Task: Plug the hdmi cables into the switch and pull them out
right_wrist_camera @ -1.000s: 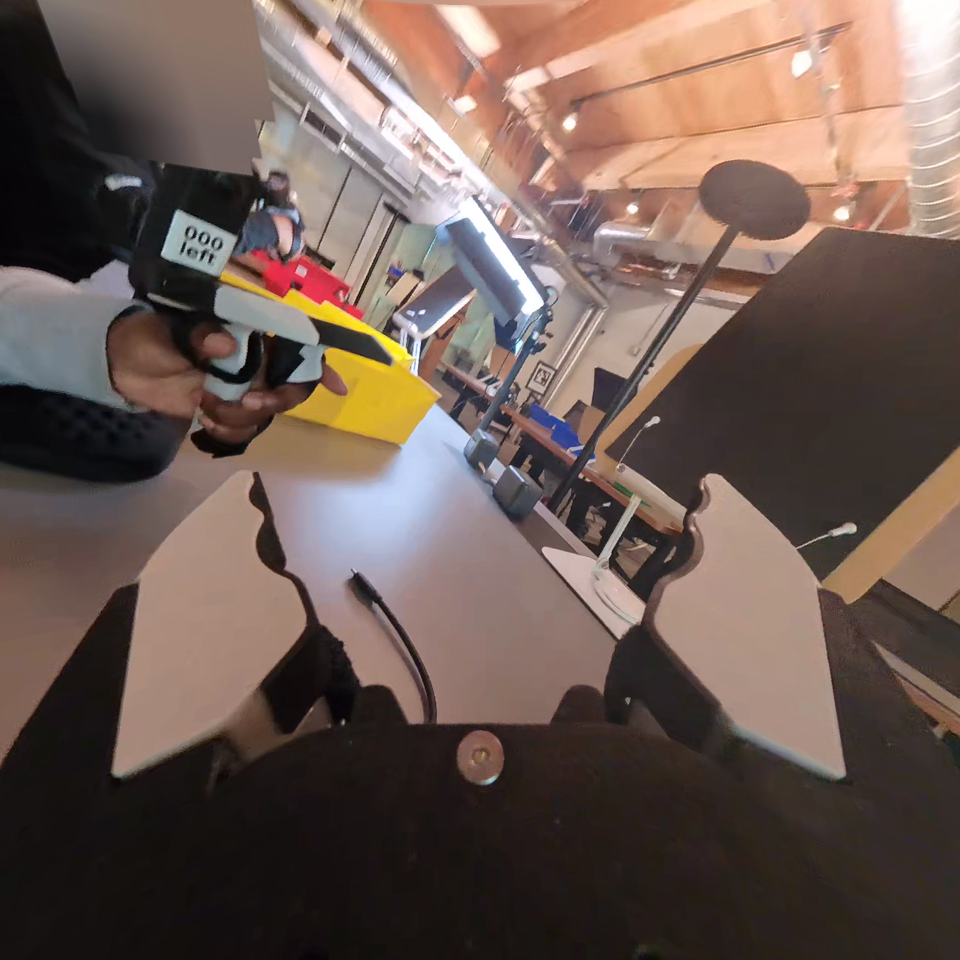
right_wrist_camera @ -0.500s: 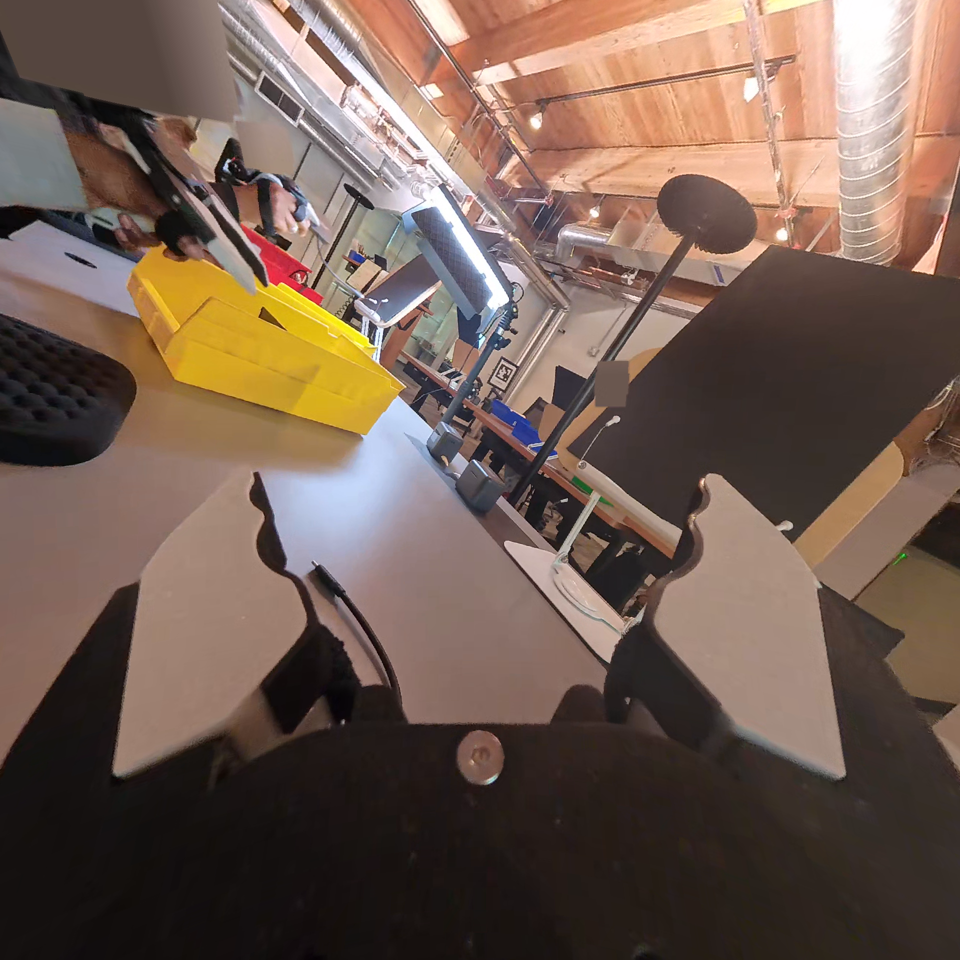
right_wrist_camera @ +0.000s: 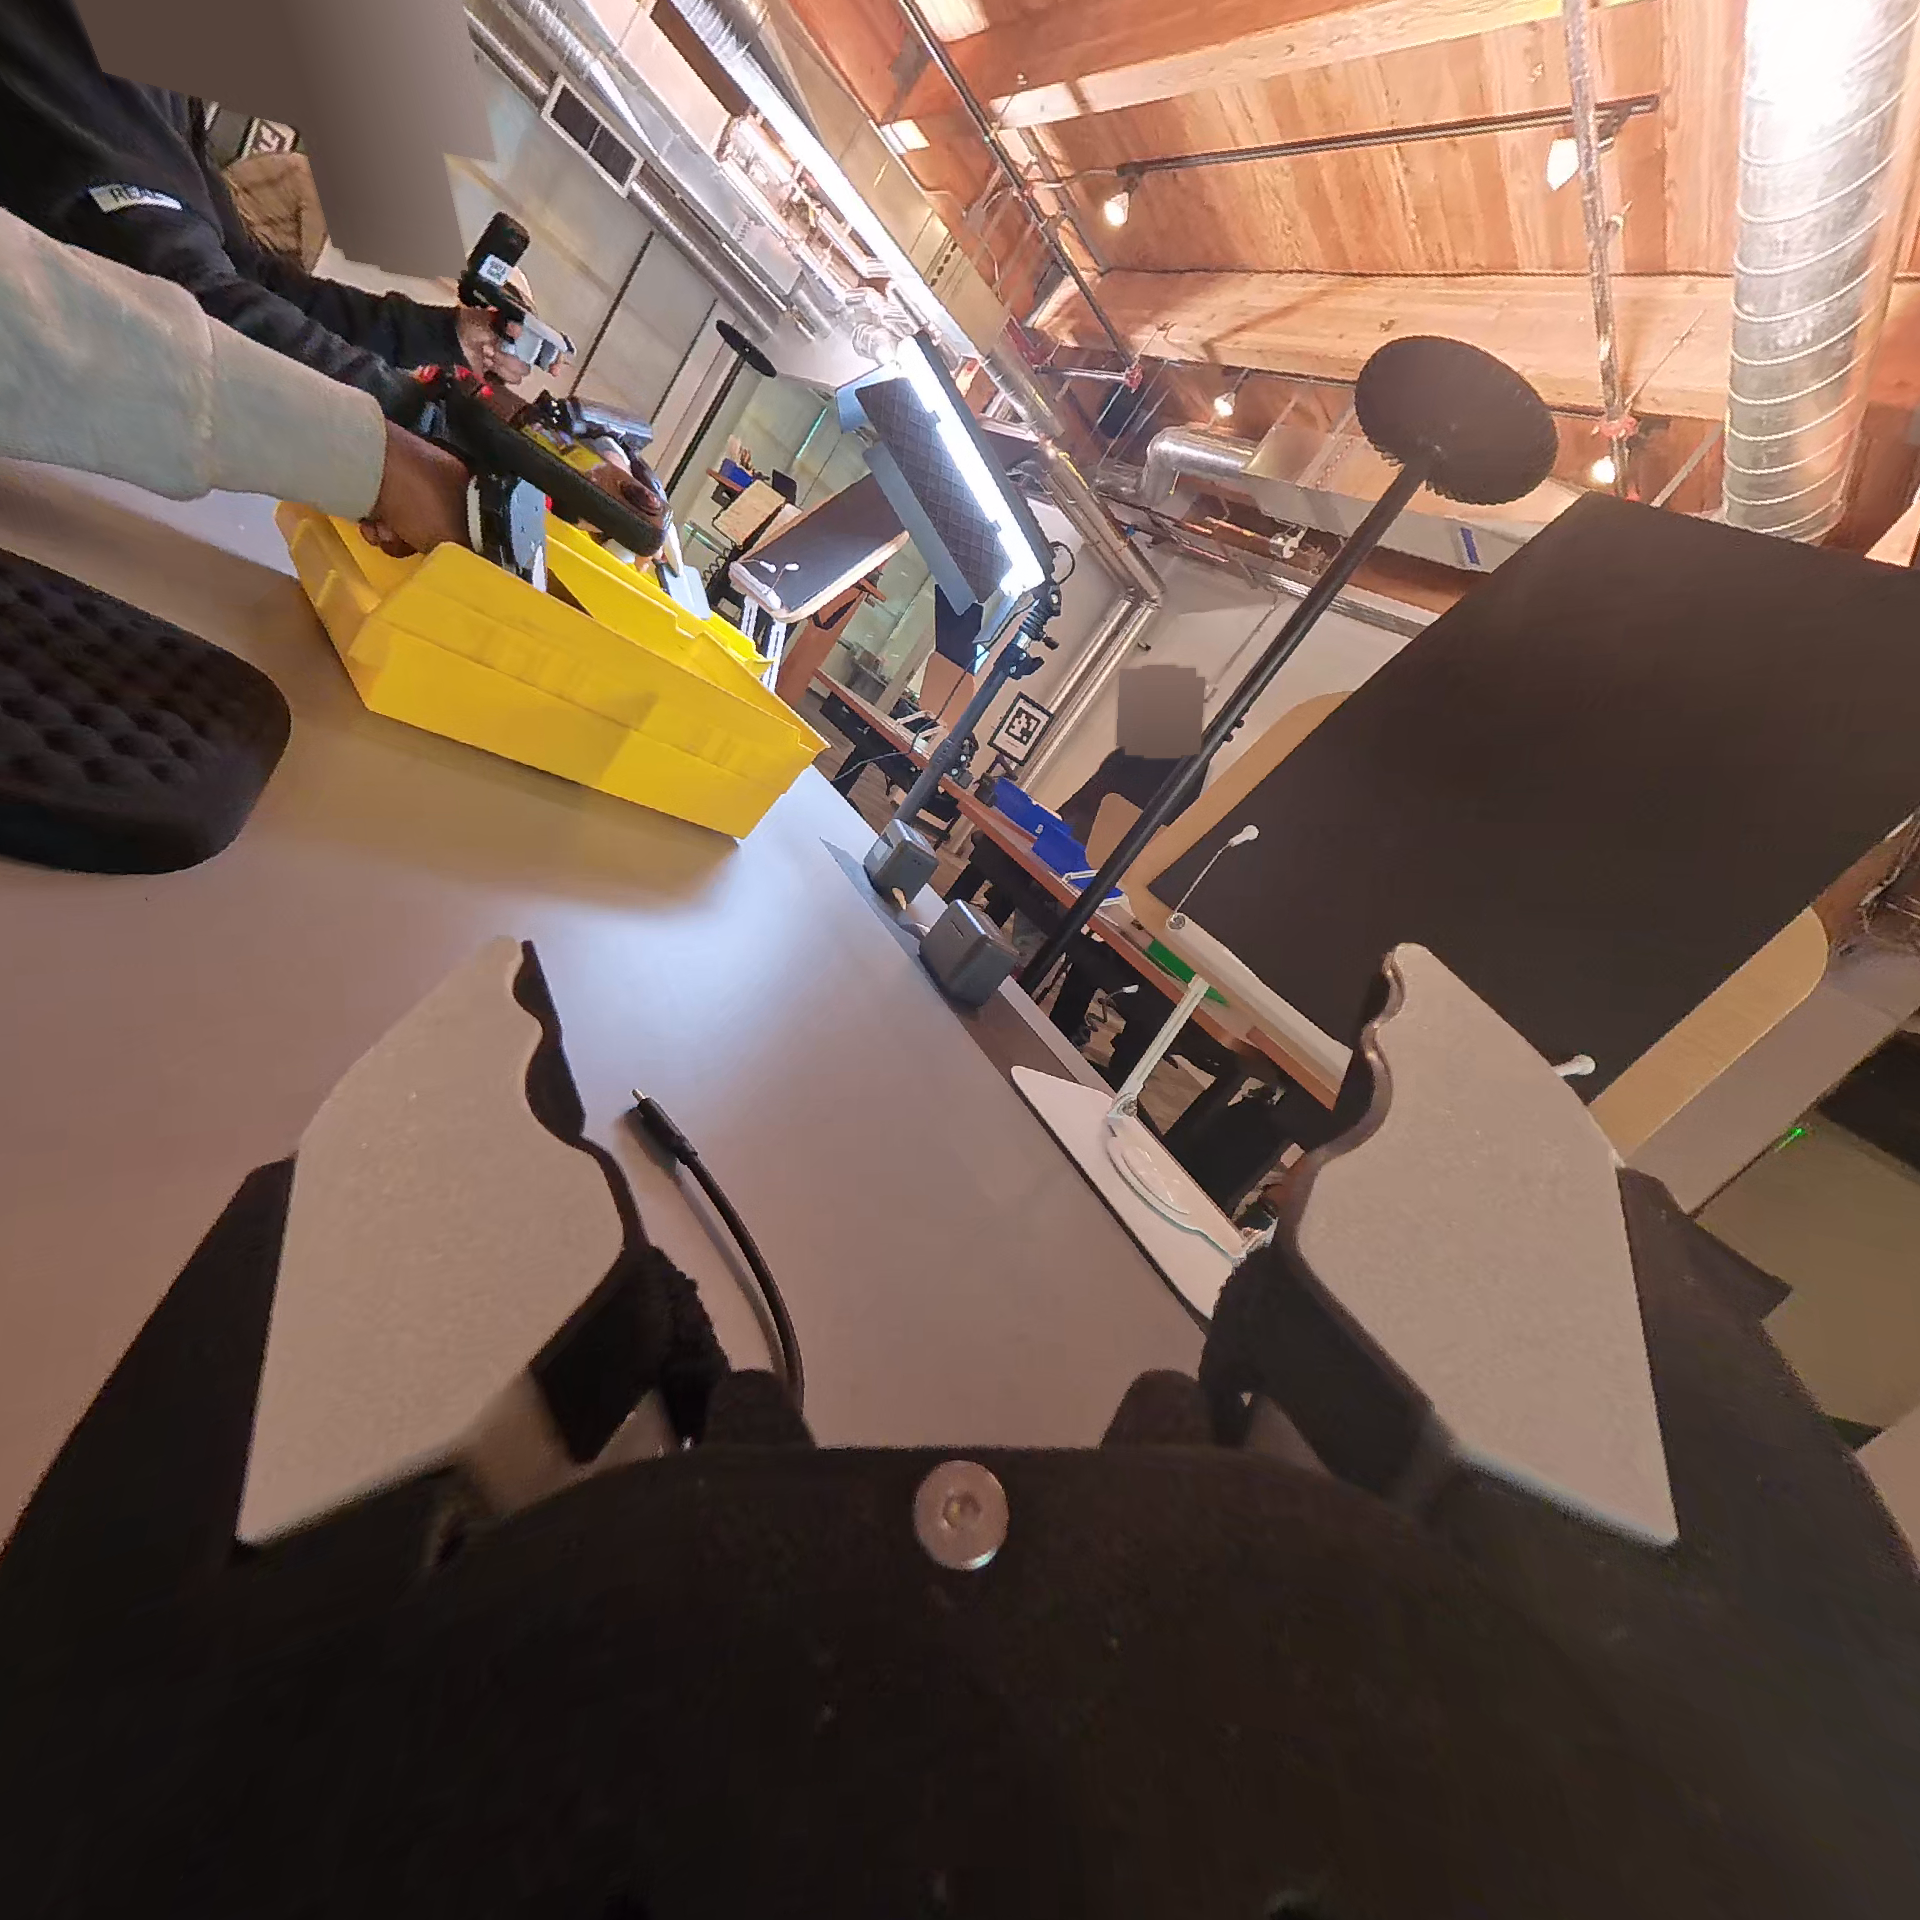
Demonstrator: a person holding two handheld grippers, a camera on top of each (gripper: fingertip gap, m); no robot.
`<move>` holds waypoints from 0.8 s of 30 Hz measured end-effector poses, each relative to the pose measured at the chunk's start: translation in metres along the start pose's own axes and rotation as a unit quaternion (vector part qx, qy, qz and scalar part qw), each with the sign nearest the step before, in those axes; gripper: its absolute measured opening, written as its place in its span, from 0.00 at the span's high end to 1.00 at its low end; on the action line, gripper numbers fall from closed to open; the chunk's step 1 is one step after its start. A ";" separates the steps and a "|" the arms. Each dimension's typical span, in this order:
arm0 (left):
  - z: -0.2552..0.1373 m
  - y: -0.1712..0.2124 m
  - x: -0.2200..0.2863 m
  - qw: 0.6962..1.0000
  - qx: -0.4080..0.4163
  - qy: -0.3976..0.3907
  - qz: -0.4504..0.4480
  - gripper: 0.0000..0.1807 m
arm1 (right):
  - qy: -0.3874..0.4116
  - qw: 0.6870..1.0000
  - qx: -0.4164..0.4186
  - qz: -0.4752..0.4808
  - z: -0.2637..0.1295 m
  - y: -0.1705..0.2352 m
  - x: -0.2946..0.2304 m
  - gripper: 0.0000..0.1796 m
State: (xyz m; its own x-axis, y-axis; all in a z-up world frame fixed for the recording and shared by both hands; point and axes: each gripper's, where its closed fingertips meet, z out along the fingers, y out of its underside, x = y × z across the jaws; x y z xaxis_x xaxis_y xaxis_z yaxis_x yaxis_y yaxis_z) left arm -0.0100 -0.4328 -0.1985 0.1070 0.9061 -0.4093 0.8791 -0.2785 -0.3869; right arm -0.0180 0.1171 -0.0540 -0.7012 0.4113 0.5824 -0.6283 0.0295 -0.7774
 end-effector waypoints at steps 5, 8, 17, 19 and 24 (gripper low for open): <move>-0.035 -0.001 -0.011 0.995 0.025 -0.085 0.036 0.96 | -0.004 1.000 -0.002 -0.005 0.000 0.001 -0.002 0.23; -0.076 -0.008 -0.023 0.986 0.068 -0.147 0.034 0.97 | -0.010 1.000 -0.008 -0.005 0.001 0.002 -0.004 0.25; -0.213 -0.087 0.000 0.909 0.292 -0.276 0.109 0.97 | -0.033 0.999 0.007 0.010 0.011 -0.014 -0.014 0.39; -0.233 -0.115 0.036 0.889 0.351 -0.255 0.147 0.97 | -0.045 0.999 0.008 0.003 0.018 -0.022 -0.019 0.44; -0.259 -0.182 0.157 0.820 0.476 -0.186 0.259 0.97 | -0.086 0.987 0.059 0.122 0.033 -0.049 -0.030 0.53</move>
State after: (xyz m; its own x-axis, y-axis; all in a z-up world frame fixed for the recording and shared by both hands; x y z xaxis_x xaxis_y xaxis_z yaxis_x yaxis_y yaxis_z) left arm -0.0327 -0.1576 0.0213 0.0472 0.4776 -0.8773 -0.0186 -0.8777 -0.4789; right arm 0.0233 0.0730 -0.0254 -0.8773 0.2323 0.4200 -0.4608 -0.1631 -0.8724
